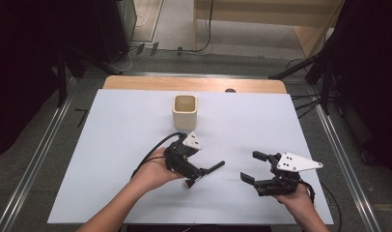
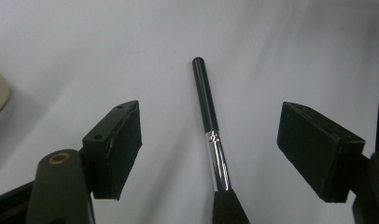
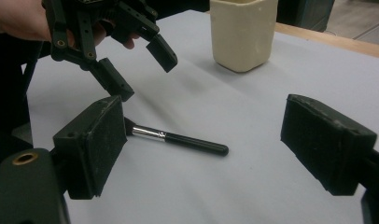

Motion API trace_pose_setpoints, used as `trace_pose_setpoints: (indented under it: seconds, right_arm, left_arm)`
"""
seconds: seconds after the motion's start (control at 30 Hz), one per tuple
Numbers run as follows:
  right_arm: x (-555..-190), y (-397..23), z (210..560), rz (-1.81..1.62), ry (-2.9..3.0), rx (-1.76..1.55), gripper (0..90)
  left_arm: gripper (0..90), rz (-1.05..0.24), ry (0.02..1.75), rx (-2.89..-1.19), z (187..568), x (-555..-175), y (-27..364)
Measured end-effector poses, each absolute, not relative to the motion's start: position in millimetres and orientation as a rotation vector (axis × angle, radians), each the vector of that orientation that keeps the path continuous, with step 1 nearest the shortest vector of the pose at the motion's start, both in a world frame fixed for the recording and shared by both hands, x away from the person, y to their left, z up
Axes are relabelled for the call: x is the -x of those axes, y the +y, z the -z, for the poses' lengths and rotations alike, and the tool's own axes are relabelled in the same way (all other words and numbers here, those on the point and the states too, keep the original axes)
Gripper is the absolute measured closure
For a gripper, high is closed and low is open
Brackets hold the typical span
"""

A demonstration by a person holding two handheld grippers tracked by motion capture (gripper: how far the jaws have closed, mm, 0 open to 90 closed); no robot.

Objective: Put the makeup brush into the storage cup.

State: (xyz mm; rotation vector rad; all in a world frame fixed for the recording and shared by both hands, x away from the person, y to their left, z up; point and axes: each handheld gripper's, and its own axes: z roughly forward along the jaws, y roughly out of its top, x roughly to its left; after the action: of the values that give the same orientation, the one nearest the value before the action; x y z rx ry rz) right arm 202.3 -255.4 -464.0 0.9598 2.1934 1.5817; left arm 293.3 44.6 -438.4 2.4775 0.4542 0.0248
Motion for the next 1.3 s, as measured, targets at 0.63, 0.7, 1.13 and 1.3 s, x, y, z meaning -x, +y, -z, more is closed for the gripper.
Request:
trace_pose_setpoints:
  seconds: [0.63,0.7,1.13,1.3]
  right_arm:
    - [-203.7,-254.3,466.2,-1.548,2.223,-0.985,14.7]
    - [-204.3,-254.2,466.6,-1.543,2.221,-0.992,14.8]
    - [-205.0,-253.6,467.2,-1.537,2.228,-1.003,14.8]
    - [-205.0,-253.5,467.4,-1.534,2.229,-1.004,14.9]
  left_arm:
    - [24.8,0.075,0.502,-2.76,439.4,-299.2,18.2]
    - [26.0,0.086,0.521,-2.801,441.3,-299.2,15.1]
    - [25.4,0.084,0.517,-2.867,453.9,-299.8,5.4]
    - [25.4,0.089,0.528,-2.872,460.9,-300.0,4.9]
